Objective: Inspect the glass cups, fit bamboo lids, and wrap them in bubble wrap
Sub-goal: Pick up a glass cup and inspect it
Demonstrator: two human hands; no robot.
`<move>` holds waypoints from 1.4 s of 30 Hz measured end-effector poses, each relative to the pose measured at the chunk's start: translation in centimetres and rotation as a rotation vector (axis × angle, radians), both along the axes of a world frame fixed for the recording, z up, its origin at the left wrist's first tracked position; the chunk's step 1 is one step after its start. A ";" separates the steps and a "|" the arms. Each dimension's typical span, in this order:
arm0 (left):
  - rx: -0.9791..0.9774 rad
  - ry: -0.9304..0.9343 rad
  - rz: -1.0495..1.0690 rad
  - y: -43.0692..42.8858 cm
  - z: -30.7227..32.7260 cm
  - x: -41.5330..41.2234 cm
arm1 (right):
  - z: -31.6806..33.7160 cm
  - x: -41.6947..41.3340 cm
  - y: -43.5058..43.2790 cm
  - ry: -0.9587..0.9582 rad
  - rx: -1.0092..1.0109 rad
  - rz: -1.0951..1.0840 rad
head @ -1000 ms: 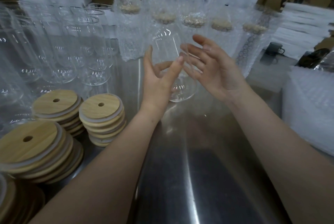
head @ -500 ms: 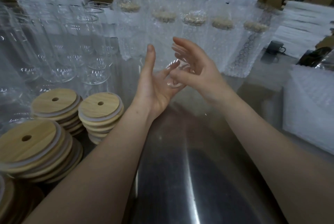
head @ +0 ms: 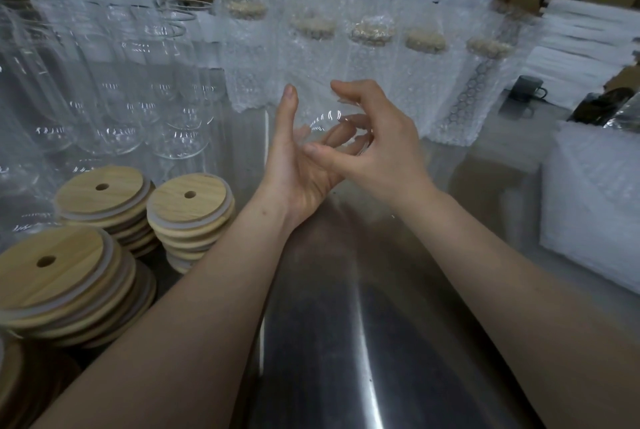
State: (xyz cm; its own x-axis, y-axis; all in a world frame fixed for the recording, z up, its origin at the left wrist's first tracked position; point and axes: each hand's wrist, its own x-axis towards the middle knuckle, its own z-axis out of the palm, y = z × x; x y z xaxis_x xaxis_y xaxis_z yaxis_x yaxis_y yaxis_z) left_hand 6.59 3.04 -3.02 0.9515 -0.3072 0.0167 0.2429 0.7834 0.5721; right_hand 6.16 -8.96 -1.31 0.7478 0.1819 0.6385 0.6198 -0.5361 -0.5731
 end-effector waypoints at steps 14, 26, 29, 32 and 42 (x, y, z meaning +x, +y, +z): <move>-0.075 -0.007 0.025 0.3 -0.3 -0.1 | 1.6 0.7 -1.4 0.390 0.281 0.448; -0.139 0.081 0.014 0.2 0.2 -0.4 | 0.9 2.2 -3.0 0.434 0.144 0.475; -0.166 0.087 0.015 0.2 0.3 -0.3 | 0.7 1.8 -2.3 0.337 0.081 0.399; -0.177 0.088 0.010 0.0 0.4 -0.4 | 0.7 1.1 -1.5 0.223 0.031 0.331; -0.126 0.079 -0.045 -0.1 0.2 -0.4 | 0.3 0.3 -0.1 -0.023 -0.162 -0.045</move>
State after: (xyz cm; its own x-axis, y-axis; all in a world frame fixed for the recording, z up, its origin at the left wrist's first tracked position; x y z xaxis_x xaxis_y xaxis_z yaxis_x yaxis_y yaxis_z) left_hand 6.22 2.93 -2.87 0.9366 -0.3501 -0.0166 0.3200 0.8349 0.4478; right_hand 6.42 -9.01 -0.97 0.7431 0.2505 0.6206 0.6050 -0.6479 -0.4629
